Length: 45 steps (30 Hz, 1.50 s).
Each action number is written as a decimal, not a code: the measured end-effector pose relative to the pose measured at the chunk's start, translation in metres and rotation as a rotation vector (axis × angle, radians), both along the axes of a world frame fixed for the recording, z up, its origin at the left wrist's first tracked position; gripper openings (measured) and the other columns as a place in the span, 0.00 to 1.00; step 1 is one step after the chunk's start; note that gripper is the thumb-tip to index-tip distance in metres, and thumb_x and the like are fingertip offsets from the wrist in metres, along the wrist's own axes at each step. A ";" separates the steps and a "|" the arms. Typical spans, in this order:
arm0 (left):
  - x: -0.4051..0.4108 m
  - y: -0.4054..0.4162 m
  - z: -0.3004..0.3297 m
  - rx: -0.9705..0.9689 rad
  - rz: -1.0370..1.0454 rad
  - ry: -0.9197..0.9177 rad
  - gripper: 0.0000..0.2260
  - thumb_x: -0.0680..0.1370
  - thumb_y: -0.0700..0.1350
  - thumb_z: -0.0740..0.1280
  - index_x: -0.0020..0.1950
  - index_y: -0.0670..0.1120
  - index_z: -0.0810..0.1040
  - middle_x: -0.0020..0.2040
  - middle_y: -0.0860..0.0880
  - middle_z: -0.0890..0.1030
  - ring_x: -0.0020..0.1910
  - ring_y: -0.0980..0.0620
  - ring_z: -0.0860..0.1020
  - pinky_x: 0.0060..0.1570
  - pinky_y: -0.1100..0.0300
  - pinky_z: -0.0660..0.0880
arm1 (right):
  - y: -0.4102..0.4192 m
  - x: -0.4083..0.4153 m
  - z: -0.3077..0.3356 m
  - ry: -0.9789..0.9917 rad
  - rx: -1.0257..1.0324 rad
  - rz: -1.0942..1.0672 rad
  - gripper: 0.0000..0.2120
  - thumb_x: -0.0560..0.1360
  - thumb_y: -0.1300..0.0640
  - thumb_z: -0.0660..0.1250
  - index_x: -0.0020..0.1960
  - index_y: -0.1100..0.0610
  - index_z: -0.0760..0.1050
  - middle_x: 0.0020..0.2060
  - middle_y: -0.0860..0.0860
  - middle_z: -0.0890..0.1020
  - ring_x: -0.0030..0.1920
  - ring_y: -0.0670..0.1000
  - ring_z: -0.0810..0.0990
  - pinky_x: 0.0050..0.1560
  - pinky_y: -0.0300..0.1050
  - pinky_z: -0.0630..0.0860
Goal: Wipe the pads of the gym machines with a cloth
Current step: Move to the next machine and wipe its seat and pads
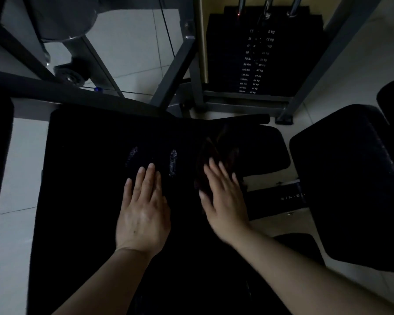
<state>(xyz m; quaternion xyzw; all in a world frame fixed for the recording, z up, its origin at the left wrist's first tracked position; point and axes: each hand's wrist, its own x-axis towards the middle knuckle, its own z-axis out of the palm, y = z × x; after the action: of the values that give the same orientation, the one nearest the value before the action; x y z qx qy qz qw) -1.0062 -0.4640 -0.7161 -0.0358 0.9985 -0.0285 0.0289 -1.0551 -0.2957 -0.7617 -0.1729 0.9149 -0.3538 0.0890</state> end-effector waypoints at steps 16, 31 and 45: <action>-0.002 -0.002 0.001 0.052 0.038 0.001 0.24 0.76 0.43 0.53 0.69 0.34 0.68 0.74 0.39 0.63 0.74 0.44 0.56 0.72 0.51 0.50 | -0.119 -0.132 0.019 0.037 0.016 0.071 0.22 0.80 0.54 0.58 0.74 0.52 0.62 0.73 0.49 0.65 0.74 0.48 0.59 0.73 0.47 0.46; 0.009 -0.010 0.013 0.134 0.083 0.105 0.20 0.75 0.49 0.56 0.58 0.42 0.80 0.65 0.42 0.75 0.68 0.42 0.70 0.66 0.40 0.62 | -0.036 -0.006 0.026 -0.042 -0.001 0.320 0.27 0.79 0.49 0.46 0.78 0.48 0.50 0.77 0.39 0.46 0.75 0.40 0.40 0.74 0.47 0.34; 0.006 -0.008 0.006 0.106 0.101 0.117 0.19 0.73 0.47 0.55 0.56 0.42 0.78 0.64 0.40 0.75 0.67 0.42 0.67 0.67 0.40 0.58 | -0.076 -0.049 0.018 0.079 0.031 0.120 0.25 0.78 0.51 0.53 0.74 0.54 0.61 0.76 0.50 0.59 0.76 0.51 0.56 0.75 0.55 0.51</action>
<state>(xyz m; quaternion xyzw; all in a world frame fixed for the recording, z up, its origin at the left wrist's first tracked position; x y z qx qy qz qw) -1.0002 -0.4722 -0.7103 -0.0862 0.9955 0.0280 -0.0260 -1.1038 -0.3717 -0.7434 -0.2399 0.9110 -0.3264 0.0768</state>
